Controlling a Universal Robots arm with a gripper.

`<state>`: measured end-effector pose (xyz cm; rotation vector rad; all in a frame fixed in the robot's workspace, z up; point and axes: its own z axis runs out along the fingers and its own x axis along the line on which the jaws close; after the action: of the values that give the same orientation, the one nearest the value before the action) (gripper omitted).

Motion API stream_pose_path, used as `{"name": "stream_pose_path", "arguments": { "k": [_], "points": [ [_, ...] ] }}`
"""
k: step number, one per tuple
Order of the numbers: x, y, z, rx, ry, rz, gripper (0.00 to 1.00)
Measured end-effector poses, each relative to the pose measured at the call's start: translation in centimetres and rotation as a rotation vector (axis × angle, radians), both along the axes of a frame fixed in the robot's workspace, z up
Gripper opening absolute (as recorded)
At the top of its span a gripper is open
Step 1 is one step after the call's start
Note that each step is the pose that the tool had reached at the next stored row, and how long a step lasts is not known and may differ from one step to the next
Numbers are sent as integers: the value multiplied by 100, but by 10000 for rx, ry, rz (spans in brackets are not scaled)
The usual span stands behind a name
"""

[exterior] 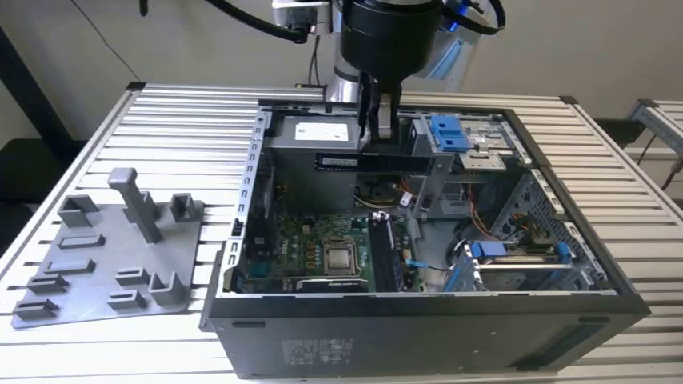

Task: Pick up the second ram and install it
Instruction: 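Pick up the second ram and move it above second insertion slot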

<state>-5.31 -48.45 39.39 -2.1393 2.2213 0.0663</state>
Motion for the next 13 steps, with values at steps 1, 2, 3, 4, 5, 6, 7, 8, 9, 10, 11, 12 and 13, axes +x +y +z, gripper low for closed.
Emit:
{"name": "stream_pose_path", "arguments": {
  "k": [1,2,3,4,5,6,7,8,9,10,11,12,13],
  "points": [
    [40,0,0,0,0,-1,14],
    [85,0,0,0,0,-1,14],
    [129,0,0,0,0,1,14],
    [173,0,0,-1,1,0,14],
    [218,0,0,-1,1,-1,14],
    [264,0,0,0,1,0,14],
    [311,0,0,0,1,0,14],
    [354,0,0,-1,1,-1,14],
    [393,-1,0,-1,1,0,14],
    [429,0,1,-1,1,1,14],
    [459,0,0,-1,1,1,14],
    [491,0,0,0,1,0,14],
    [516,0,0,0,1,-1,14]
  ]
}}
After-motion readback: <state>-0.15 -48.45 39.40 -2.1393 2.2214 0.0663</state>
